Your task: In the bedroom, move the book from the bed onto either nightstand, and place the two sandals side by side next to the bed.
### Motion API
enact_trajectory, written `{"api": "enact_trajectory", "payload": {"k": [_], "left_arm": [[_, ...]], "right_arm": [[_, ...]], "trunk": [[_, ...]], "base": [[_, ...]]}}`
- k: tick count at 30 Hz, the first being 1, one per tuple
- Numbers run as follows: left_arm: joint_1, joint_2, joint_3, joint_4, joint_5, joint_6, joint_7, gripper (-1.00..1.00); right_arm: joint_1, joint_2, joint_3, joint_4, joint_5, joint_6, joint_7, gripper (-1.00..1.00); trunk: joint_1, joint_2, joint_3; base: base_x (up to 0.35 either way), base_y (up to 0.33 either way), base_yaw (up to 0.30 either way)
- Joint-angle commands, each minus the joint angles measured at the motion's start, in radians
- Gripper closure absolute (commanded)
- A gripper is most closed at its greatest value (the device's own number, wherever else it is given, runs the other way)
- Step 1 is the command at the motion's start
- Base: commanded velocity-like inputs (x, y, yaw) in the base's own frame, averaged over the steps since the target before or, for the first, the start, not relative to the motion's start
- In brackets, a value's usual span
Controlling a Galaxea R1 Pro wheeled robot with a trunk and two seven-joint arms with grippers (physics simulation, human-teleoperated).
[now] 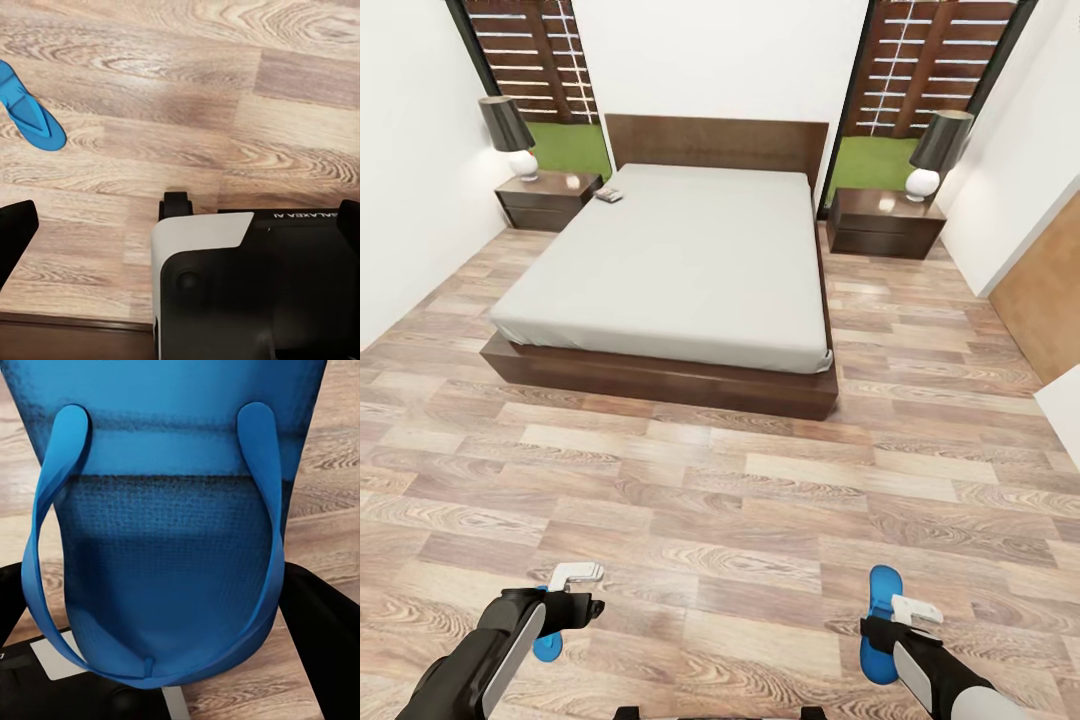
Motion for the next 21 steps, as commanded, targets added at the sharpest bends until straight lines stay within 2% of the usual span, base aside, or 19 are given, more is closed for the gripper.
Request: {"api": "enact_trajectory", "payload": {"k": [1, 21], "left_arm": [[0.000, 0.001, -0.002, -0.001, 0.001, 0.004, 0.000, -1.00], [0.000, 0.002, -0.003, -0.013, 0.001, 0.004, -0.005, -1.00]], "right_arm": [[0.000, 0.000, -0.002, -0.002, -0.007, 0.005, -0.002, 1.00], [0.001, 0.000, -0.002, -0.003, -0.007, 0.004, -0.003, 1.00]], "trunk": [[0.001, -0.002, 0.000], [0.001, -0.002, 0.032]], "base": [[0.000, 0.000, 0.000], [0.000, 0.000, 0.000]]}}
